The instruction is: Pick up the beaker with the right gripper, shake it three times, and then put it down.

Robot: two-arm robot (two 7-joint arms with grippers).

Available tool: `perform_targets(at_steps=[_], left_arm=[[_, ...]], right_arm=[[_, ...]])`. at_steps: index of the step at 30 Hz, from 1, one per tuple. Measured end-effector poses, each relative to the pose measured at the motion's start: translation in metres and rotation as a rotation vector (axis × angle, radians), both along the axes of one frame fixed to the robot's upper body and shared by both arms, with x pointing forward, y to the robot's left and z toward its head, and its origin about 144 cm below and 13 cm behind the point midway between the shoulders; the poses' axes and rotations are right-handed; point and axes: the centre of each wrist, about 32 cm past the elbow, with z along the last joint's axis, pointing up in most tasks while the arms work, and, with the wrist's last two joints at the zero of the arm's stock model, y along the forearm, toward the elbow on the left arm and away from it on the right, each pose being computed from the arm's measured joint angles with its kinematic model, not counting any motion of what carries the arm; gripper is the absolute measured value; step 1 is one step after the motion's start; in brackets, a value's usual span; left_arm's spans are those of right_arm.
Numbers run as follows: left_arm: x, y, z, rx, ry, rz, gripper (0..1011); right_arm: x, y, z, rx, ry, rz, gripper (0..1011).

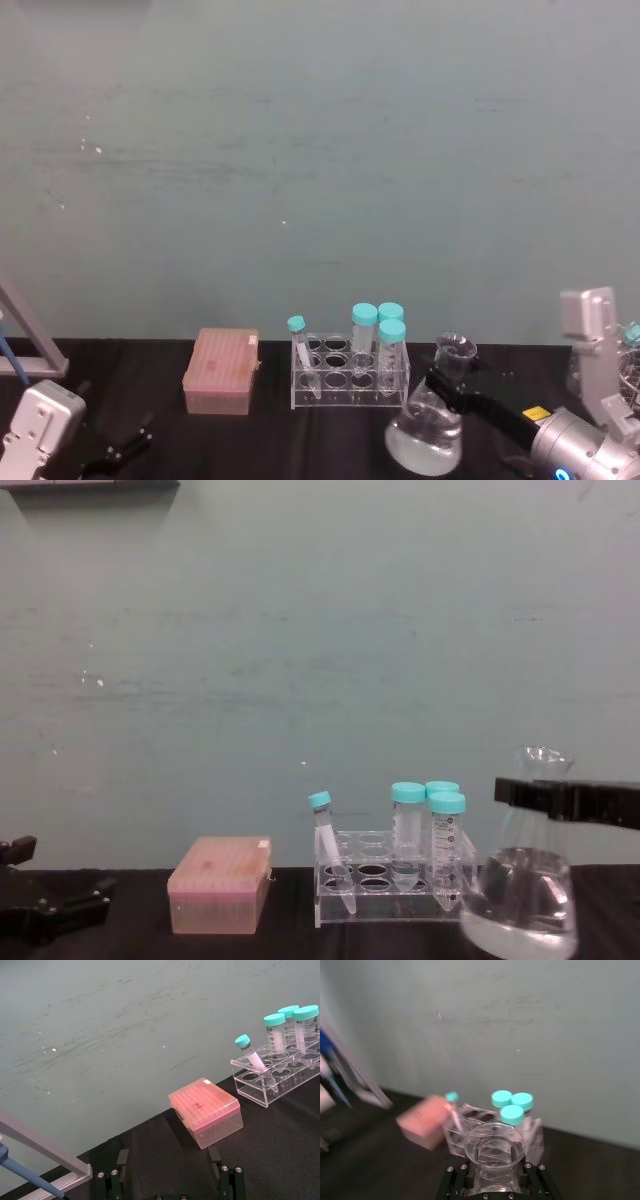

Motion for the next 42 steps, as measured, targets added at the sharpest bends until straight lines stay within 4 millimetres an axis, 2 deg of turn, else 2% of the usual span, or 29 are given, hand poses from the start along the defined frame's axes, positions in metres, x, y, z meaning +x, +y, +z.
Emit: perform_targets(at_steps=[8, 14, 23, 28, 31, 32, 33, 35, 36, 38, 42], left_arm=[[0.0, 0.0, 0.0, 0.0, 0.0, 0.0, 1000], [0.0, 0.0, 0.0, 0.0, 0.0, 0.0, 1000], [0.0, 0.0, 0.0, 0.0, 0.0, 0.0, 1000], [0.0, 0.0, 0.0, 0.0, 0.0, 0.0, 1000], [0.0, 0.0, 0.0, 0.0, 0.0, 0.0, 1000], [0.0, 0.0, 0.0, 0.0, 0.0, 0.0, 1000], [0.0, 0.0, 0.0, 0.0, 0.0, 0.0, 1000], [0.0, 0.0, 0.0, 0.0, 0.0, 0.0, 1000], [0.0, 0.0, 0.0, 0.0, 0.0, 0.0, 1000], [0.0, 0.0, 0.0, 0.0, 0.0, 0.0, 1000], [0.0, 0.0, 0.0, 0.0, 0.0, 0.0, 1000]], right_arm=[[-0.001, 0.002, -0.009, 0.565, 0.22, -0.01, 457], [-0.003, 0.004, -0.014, 0.734, 0.297, -0.026, 457], [-0.004, 0.005, -0.017, 0.782, 0.336, -0.033, 457], [-0.001, 0.001, -0.013, 0.591, 0.27, -0.039, 457], [0.001, -0.002, -0.005, 0.228, 0.086, -0.017, 457], [0.001, -0.002, -0.005, 0.228, 0.086, -0.017, 457], [0.001, -0.003, -0.001, 0.045, -0.017, -0.006, 457], [0.001, -0.003, 0.002, -0.131, -0.113, 0.008, 457], [0.0, -0.004, 0.004, -0.29, -0.198, 0.017, 457], [0.0, -0.004, 0.006, -0.504, -0.315, 0.029, 457], [0.0, -0.004, 0.008, -0.746, -0.446, 0.037, 457]])
